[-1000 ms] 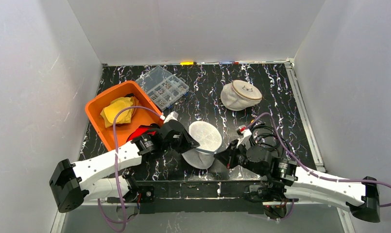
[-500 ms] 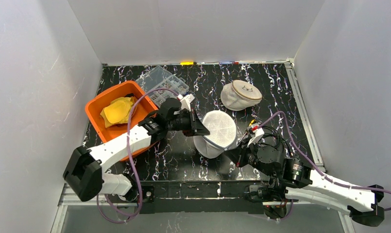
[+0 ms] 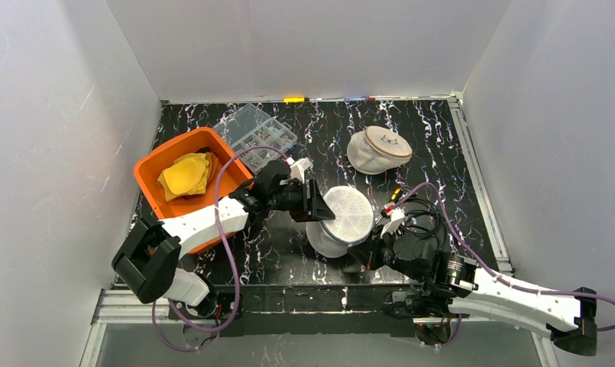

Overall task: Unzip the laundry bag and remove the bra
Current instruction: Unzip the laundry bag at the center of the board.

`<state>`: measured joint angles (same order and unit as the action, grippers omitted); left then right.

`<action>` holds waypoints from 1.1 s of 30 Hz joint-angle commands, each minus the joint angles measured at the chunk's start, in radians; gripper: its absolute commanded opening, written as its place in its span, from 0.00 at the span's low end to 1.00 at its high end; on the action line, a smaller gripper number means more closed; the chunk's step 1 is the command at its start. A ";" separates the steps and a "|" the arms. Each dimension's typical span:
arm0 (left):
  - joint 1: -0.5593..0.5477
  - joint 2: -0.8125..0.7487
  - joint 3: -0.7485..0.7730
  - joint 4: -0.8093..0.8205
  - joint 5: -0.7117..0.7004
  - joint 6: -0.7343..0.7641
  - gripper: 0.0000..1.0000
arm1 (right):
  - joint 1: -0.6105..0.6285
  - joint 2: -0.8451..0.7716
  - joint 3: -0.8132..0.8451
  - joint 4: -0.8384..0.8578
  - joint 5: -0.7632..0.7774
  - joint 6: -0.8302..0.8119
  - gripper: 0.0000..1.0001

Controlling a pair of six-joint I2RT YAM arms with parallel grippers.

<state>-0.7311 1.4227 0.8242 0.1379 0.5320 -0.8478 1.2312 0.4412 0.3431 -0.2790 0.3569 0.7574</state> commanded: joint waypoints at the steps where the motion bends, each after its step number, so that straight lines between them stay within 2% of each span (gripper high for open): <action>1: 0.007 -0.095 -0.001 -0.074 -0.030 0.007 0.59 | 0.004 0.015 0.014 0.087 -0.009 0.012 0.01; 2: 0.005 -0.125 0.016 -0.143 -0.064 0.023 0.68 | 0.004 0.020 0.021 0.088 -0.009 0.010 0.01; 5: -0.003 -0.203 0.056 -0.331 -0.163 0.047 0.83 | 0.003 0.038 0.042 0.090 -0.011 0.000 0.01; 8: -0.006 -0.271 0.070 -0.487 -0.257 0.008 0.89 | 0.004 0.065 0.059 0.105 -0.013 -0.009 0.01; 10: -0.010 -0.319 0.049 -0.551 -0.302 -0.055 0.90 | 0.003 0.082 0.062 0.126 -0.017 -0.009 0.01; 13: -0.030 -0.413 -0.028 -0.555 -0.353 -0.191 0.90 | 0.003 0.104 0.057 0.170 -0.023 -0.001 0.01; 17: -0.139 -0.488 -0.084 -0.507 -0.481 -0.322 0.90 | 0.005 0.147 0.050 0.241 -0.051 0.007 0.01; 23: -0.250 -0.357 -0.005 -0.485 -0.520 -0.369 0.89 | 0.004 0.210 0.057 0.317 -0.082 0.009 0.01; 28: -0.278 -0.292 0.002 -0.445 -0.584 -0.403 0.85 | 0.005 0.235 0.060 0.353 -0.106 0.011 0.01; 33: -0.277 -0.277 -0.007 -0.433 -0.642 -0.430 0.76 | 0.004 0.237 0.049 0.363 -0.118 0.011 0.01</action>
<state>-1.0039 1.1534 0.7959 -0.3092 -0.0177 -1.2427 1.2312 0.6765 0.3573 0.0124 0.2558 0.7612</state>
